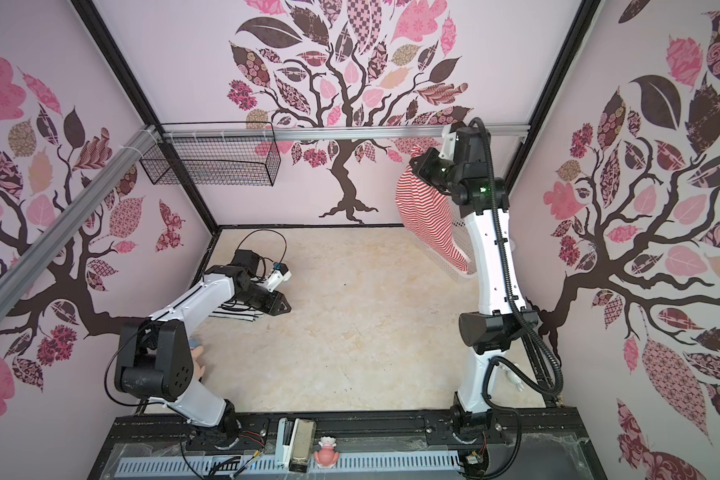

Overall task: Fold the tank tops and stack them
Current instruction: 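Lift the red-and-white tank top out of the basket with the right gripper, then drop the tank top onto the table center while the left gripper approaches it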

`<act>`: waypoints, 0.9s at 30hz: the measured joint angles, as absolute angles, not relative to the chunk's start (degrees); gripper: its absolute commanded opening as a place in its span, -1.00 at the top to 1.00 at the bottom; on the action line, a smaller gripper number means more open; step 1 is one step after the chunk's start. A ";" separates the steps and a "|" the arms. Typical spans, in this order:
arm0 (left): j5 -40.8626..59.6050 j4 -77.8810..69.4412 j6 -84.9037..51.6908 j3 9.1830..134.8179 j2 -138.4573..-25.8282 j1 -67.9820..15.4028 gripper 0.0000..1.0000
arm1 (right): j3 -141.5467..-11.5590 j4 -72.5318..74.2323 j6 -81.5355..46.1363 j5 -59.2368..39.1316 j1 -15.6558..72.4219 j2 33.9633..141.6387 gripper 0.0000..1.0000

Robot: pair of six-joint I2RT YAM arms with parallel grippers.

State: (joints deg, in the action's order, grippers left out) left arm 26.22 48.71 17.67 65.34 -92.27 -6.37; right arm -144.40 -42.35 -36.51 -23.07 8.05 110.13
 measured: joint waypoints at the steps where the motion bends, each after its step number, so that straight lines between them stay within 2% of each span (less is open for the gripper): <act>1: 26.20 48.49 17.58 65.17 -92.14 -6.37 0.34 | -144.40 -41.67 -37.39 -24.08 9.10 109.86 1.00; 7: 26.20 48.18 16.82 64.69 -91.81 -6.37 0.34 | -144.03 -36.80 -42.24 -29.17 13.30 109.14 1.00; 13: 26.22 47.86 16.45 64.69 -91.81 -6.37 0.34 | -135.02 -34.24 -43.48 -29.69 13.80 105.36 1.00; 21: 26.44 47.07 16.34 64.69 -91.98 -6.70 0.33 | -92.53 -29.17 -41.32 -23.94 14.66 92.92 1.00; 25: 26.00 47.11 16.51 65.32 -94.39 -9.80 0.33 | -77.84 -28.88 -39.88 -19.53 16.56 92.86 0.99; 27: 25.39 47.24 16.60 66.39 -96.36 -12.93 0.33 | -72.47 -29.34 -39.09 -16.60 17.63 92.49 0.90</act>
State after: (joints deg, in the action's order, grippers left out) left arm 25.39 47.24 16.60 66.39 -96.36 -12.93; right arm -72.47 -29.34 -39.09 -16.60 17.63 92.49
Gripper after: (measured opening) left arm 0.335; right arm 0.075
